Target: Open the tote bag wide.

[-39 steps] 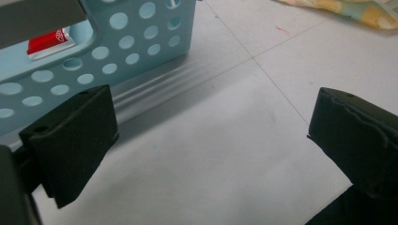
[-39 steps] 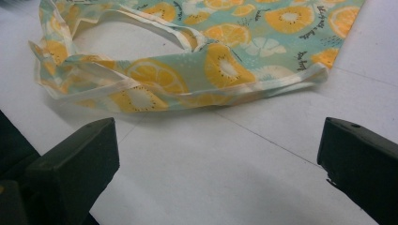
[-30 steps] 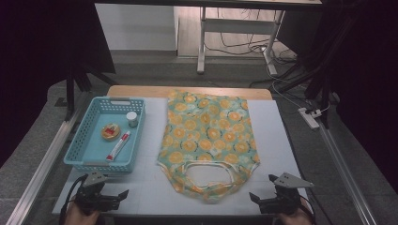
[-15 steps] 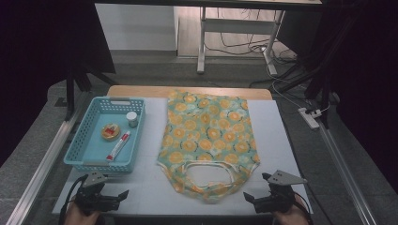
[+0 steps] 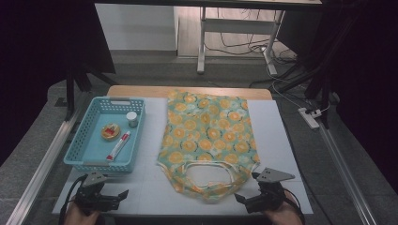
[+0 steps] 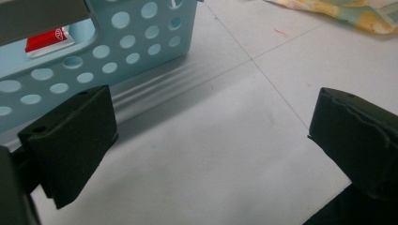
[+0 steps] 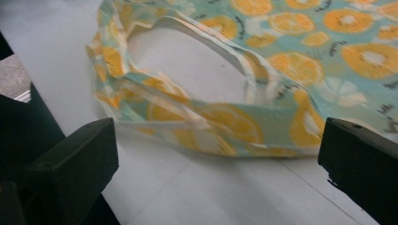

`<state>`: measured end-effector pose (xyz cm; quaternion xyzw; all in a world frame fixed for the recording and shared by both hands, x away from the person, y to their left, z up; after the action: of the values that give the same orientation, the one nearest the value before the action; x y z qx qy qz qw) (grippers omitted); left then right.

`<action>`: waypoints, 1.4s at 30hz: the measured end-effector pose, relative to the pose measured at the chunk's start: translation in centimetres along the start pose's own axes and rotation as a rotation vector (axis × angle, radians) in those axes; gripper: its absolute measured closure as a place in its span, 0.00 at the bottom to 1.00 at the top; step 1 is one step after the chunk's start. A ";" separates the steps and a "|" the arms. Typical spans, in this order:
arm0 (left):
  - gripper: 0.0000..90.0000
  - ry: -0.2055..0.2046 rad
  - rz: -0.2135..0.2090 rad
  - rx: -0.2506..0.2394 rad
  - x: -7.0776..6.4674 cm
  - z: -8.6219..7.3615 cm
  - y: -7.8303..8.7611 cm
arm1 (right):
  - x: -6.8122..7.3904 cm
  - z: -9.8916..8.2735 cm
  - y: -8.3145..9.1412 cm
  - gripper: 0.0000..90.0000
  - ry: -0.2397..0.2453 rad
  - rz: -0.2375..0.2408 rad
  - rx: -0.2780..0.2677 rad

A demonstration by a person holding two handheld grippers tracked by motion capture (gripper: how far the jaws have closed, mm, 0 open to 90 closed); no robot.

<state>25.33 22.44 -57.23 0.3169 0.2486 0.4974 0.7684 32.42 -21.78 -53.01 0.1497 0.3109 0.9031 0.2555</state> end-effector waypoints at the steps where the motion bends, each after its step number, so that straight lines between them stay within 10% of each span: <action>1: 0.02 0.003 -0.001 -0.001 0.0 0.0 0.0 | 0.2 0.2 -0.1 0.00 0.003 0.007 0.001; 42: 0.02 -0.005 -0.001 0.003 -0.1 0.0 0.0 | 3.6 2.5 -8.6 0.09 0.163 0.192 0.191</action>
<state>25.32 22.37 -57.26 0.3193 0.2474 0.4959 0.7687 33.66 -12.77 -56.22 0.1283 0.3993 0.8989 0.1265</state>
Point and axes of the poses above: each handheld gripper's, and its own axes: y roughly backward along the jaws, z roughly out of its top, x roughly to its left, the point moved 7 cm from there along -y, roughly forward along the jaws, and after that the axes turned 4 degrees about z, right-handed, at the moved point
